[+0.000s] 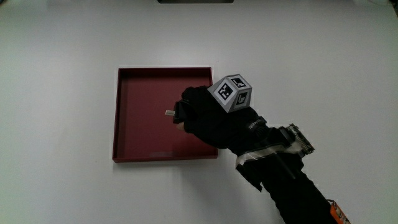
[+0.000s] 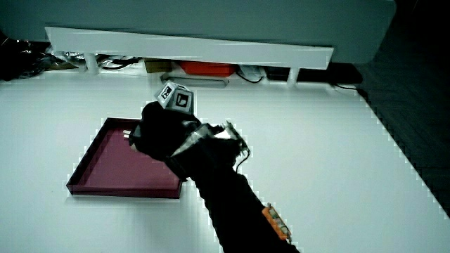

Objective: Place charger into plate

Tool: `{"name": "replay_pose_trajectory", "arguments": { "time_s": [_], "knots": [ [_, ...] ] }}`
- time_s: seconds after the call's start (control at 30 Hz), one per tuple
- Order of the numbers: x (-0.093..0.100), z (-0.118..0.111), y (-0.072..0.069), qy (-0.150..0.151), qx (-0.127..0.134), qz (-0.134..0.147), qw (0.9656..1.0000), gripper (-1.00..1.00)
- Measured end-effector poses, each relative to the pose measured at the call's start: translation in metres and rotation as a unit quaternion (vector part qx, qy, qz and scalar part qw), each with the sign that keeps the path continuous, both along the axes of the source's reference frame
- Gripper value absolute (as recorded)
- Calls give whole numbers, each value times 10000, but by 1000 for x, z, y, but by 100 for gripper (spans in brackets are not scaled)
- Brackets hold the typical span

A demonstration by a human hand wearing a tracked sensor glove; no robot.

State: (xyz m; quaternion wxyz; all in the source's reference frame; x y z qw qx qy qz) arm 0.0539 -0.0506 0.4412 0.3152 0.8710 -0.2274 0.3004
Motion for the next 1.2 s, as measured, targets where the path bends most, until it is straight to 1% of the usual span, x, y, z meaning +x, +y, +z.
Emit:
{"name": "replay_pose_trajectory", "arguments": {
  "time_s": [0.1, 0.13, 0.2, 0.23, 0.27, 0.3, 0.33, 0.4, 0.47, 0.5, 0.53, 0.57, 0.63, 0.7, 0.73, 0.77, 0.83, 0.87, 0.9, 0.93, 0.97, 1.0, 1.03, 1.07, 1.13, 1.17, 1.2],
  "knots": [
    [-8, 7, 0, 90, 27, -4, 10000, 0],
    [-11, 11, 0, 12, -89, -34, 10000, 0],
    [-16, 21, 0, 143, -57, -6, 9999, 0],
    [-19, 21, 1, 160, -76, -15, 9998, 0],
    [-21, 26, 1, 130, -131, 36, 9998, 0],
    [-23, 30, 1, 198, -111, 17, 9997, 0],
    [-25, 30, 2, 116, -179, 12, 9998, 0],
    [-29, 37, 3, 169, -181, 1, 9997, 0],
    [-30, 42, 4, 203, -261, 64, 9994, 0],
    [-31, 49, 5, 209, -332, 24, 9992, 0],
    [-33, 51, 6, 226, -318, 14, 9992, 0],
    [-33, 57, 7, 315, -369, 31, 9988, 0],
    [-34, 68, 9, 389, -461, 57, 9982, 0],
    [-36, 72, 11, 463, -469, 69, 9978, 0],
    [-37, 75, 12, 416, -517, 29, 9978, 0],
    [-37, 79, 13, 542, -457, 68, 9975, 0],
    [-38, 85, 14, 531, -563, -4, 9970, 0],
    [-38, 82, 15, 583, -516, 26, 9970, 0],
    [-38, 88, 15, 535, -625, 3, 9966, 0],
    [-37, 88, 15, 538, -596, 45, 9968, 0],
    [-37, 92, 16, 536, -659, 46, 9964, 0],
    [-37, 92, 16, 554, -602, 48, 9966, 0],
    [-37, 93, 17, 543, -617, 32, 9966, 0],
    [-38, 94, 17, 597, -645, 37, 9961, 0],
    [-37, 92, 18, 565, -593, 82, 9966, 0],
    [-38, 93, 19, 545, -593, 56, 9967, 0],
    [-38, 95, 19, 575, -596, 73, 9965, 0]
  ]
}}
